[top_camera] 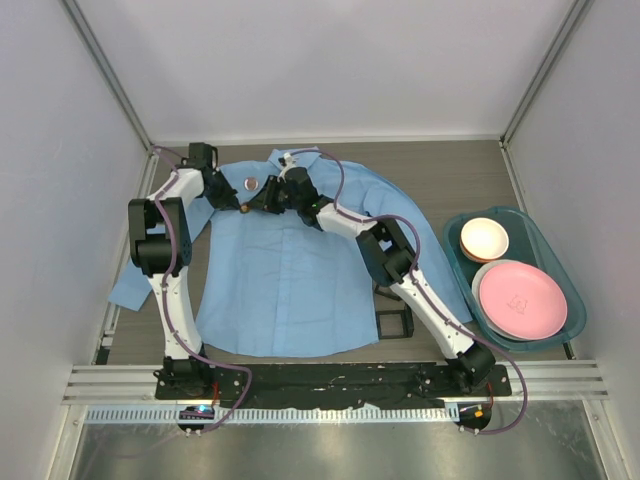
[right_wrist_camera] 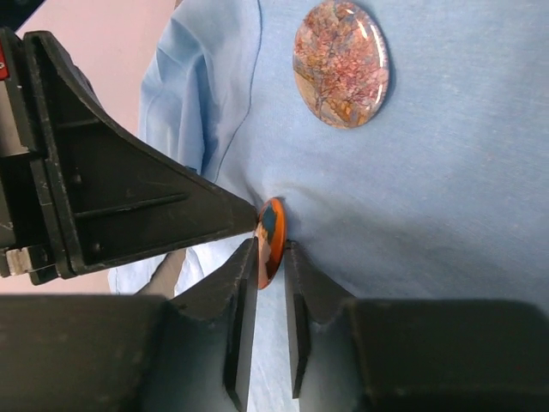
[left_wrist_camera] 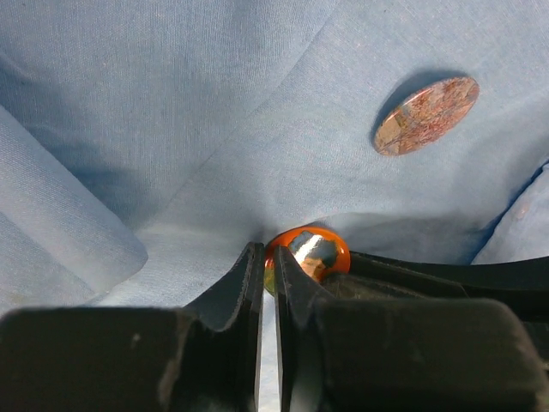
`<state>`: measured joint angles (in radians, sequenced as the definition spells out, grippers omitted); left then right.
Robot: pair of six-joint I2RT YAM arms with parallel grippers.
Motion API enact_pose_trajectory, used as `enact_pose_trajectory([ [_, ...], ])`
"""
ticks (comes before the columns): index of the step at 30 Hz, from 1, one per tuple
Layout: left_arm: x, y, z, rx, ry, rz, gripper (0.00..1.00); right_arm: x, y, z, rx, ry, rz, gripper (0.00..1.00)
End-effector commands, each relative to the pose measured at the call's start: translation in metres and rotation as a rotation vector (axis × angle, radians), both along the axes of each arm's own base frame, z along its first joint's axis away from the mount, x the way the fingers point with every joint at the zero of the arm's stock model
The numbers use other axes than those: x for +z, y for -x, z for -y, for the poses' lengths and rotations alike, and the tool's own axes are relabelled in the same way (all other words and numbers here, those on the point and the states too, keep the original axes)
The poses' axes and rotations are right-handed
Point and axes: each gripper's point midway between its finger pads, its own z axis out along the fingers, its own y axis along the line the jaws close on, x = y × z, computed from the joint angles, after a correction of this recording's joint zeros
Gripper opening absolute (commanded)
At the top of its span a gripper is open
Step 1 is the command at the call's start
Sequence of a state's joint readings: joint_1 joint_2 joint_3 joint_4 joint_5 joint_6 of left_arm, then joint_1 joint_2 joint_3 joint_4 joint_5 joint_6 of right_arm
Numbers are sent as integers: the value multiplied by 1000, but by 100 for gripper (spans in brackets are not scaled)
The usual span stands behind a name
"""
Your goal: Remove the brooch from the garment
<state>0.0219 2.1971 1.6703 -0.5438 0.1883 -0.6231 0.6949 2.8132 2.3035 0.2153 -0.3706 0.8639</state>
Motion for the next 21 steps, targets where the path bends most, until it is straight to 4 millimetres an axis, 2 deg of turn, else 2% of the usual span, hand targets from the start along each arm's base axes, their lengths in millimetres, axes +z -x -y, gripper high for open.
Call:
enact_pose_trajectory([
  [1, 3, 11, 3, -4, 25, -34, 13, 29, 2, -15, 45, -61, 82, 21],
  [3, 12, 10, 2, 4, 28, -22, 17, 32, 2, -15, 48, -57, 97, 12],
  [5, 19, 12, 2, 23, 31, -19, 24, 38, 2, -14, 52, -47, 121, 7],
  [9, 37, 12, 4, 73, 60, 8, 30, 51, 2, -12, 58, -41, 158, 1],
  [15, 46, 13, 11, 180, 149, 20, 31, 72, -1, -3, 51, 37, 278, 1],
  [16, 55, 9, 11, 189, 161, 56, 31, 72, 0, -3, 53, 57, 289, 1],
  [18, 53, 11, 13, 224, 179, 58, 31, 77, -4, 1, 42, 90, 328, 1],
  [21, 60, 13, 11, 269, 196, 82, 33, 75, -7, 5, 43, 144, 381, 1],
])
